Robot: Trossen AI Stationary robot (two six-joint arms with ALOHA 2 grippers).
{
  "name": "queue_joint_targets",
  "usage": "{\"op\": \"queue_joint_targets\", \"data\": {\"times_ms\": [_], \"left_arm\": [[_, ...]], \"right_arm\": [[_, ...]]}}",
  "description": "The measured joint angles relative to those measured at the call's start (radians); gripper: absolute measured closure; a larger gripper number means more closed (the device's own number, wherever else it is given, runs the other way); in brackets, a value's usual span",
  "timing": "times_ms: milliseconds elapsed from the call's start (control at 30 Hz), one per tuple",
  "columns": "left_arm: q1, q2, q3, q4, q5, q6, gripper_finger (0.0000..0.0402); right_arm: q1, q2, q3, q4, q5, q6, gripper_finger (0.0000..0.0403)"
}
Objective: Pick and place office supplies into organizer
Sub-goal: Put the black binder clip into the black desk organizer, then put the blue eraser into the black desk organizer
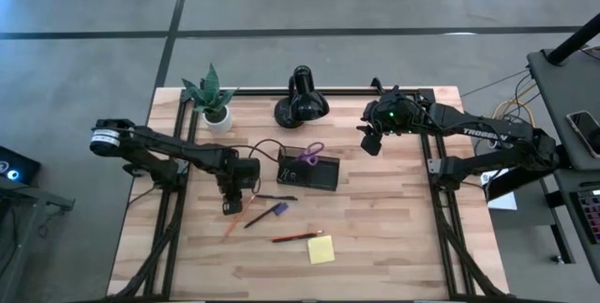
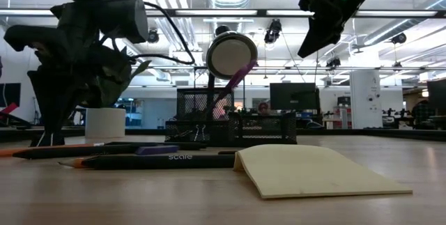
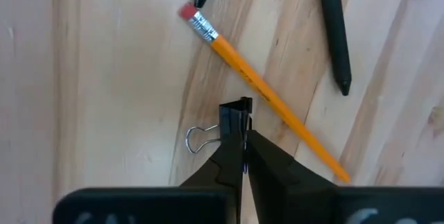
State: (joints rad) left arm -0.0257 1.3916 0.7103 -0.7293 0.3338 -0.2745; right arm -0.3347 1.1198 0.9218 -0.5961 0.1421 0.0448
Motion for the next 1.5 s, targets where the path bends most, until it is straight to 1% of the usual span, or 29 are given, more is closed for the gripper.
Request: {"op": "queue_joint_targets", "data": {"times_ms": [133, 233, 367, 467, 533, 633, 700, 767, 967, 1067, 1167, 1233, 1400, 1500], "left_arm": [[0.0, -0.004, 0.048, -0.031, -0.038, 0.01, 0.0401], [0.0, -0.01, 0.105, -0.064, -0.087, 0.027, 0.0401], [0.0, -0.013, 0.197, -0.086, -0.198, 0.06, 0.0401], [0.0, -0.013, 0.263, -0.069, -0.3, 0.109, 0.0401], [0.005, -0.011, 0.285, -0.006, -0.345, 0.139, 0.0401], [0.019, -0.001, 0.286, 0.121, -0.353, 0.147, 0.0401], [0.026, 0.019, 0.282, 0.21, -0.361, 0.158, 0.0401], [0.035, 0.053, 0.28, 0.266, -0.367, 0.172, 0.0401], [0.044, 0.182, 0.282, 0.443, -0.363, 0.21, 0.0401], [0.044, 0.234, 0.317, 0.474, -0.362, 0.211, 0.0401], [0.044, 0.254, 0.35, 0.461, -0.371, 0.213, 0.0401], [0.041, 0.246, 0.36, 0.411, -0.375, 0.213, 0.0401], [0.035, 0.161, 0.364, 0.172, -0.365, 0.159, 0.04], [0.019, 0.119, 0.361, 0.059, -0.341, 0.126, 0.0381]], "right_arm": [[0.0, 0.0, 0.0, 0.0, 0.0, 0.0, 0.0275], [0.001, 0.0, 0.0, 0.001, 0.0, -0.001, 0.0275], [0.008, -0.018, 0.0, 0.021, 0.017, -0.004, 0.0276], [0.024, -0.059, 0.003, 0.05, 0.096, -0.012, 0.0278], [0.032, -0.091, 0.005, 0.06, 0.153, -0.022, 0.028], [0.031, -0.132, 0.005, 0.051, 0.203, -0.016, 0.0282], [0.031, -0.155, 0.005, 0.046, 0.204, 0.001, 0.0282], [0.031, -0.171, 0.005, 0.04, 0.203, 0.011, 0.028], [0.031, -0.189, 0.005, -0.031, 0.202, 0.058, 0.0284], [0.032, -0.19, 0.005, -0.067, 0.201, 0.081, 0.0285], [0.031, -0.19, 0.005, -0.093, 0.201, 0.095, 0.0284], [0.032, -0.191, 0.005, -0.096, 0.201, 0.095, 0.0282], [0.034, -0.188, 0.005, -0.104, 0.198, 0.076, 0.0277], [0.034, -0.187, 0.005, -0.103, 0.198, 0.053, 0.0273]]}}
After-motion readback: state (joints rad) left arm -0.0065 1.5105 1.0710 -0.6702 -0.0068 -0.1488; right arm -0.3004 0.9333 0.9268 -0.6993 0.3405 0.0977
